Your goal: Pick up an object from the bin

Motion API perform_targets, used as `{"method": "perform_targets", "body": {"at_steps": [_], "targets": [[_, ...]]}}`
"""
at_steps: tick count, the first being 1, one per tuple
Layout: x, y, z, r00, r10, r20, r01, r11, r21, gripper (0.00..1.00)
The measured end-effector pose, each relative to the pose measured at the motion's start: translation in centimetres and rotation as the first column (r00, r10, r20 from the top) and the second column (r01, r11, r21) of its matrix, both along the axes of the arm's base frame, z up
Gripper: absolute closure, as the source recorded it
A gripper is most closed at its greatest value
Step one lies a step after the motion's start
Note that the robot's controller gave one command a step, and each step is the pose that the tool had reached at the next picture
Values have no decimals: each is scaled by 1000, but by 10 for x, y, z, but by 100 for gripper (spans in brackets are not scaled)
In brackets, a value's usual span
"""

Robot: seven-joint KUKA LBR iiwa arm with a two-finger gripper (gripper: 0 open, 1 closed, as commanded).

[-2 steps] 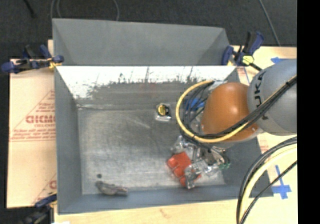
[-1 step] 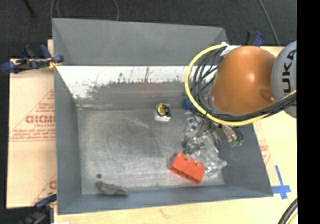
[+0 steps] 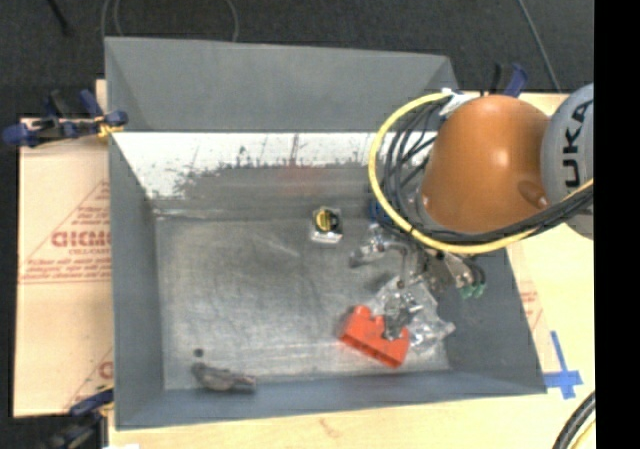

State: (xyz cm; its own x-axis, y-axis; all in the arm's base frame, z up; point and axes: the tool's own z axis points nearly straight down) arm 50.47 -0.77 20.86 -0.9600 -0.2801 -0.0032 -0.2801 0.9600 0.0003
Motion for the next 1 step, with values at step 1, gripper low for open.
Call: {"method": "perform_targets", "body": {"at_steps": [1], "targets": [[-23, -32, -119, 999, -32, -7, 32, 999, 0, 0]]}}
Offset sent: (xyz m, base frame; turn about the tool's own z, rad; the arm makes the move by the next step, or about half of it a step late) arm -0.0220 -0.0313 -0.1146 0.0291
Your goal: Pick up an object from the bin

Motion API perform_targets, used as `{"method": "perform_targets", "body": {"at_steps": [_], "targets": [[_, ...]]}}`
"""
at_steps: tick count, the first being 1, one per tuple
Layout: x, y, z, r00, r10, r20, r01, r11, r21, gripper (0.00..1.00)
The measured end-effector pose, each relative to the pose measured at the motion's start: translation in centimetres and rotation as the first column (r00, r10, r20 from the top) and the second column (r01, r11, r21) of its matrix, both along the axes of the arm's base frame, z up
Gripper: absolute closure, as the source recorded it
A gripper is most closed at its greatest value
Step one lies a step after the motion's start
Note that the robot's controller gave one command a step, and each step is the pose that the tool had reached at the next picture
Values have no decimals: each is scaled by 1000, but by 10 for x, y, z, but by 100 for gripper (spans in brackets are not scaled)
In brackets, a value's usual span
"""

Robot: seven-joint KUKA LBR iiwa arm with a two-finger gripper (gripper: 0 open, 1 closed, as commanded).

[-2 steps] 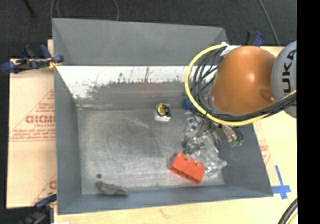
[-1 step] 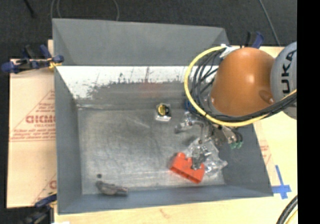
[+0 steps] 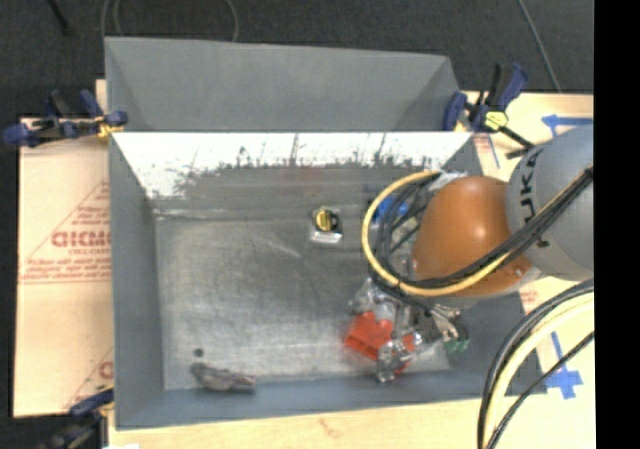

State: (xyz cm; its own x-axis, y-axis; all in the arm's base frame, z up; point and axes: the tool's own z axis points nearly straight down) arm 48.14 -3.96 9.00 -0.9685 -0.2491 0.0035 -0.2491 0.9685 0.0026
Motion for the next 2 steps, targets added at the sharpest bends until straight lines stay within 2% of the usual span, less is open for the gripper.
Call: {"method": "perform_targets", "body": {"at_steps": [1, 2], "targets": [[3, 1, 5, 1000, 2, 10, -2, 1000, -1, 100], [41, -70, 128, 999, -36, 18, 36, 999, -6, 100]]}}
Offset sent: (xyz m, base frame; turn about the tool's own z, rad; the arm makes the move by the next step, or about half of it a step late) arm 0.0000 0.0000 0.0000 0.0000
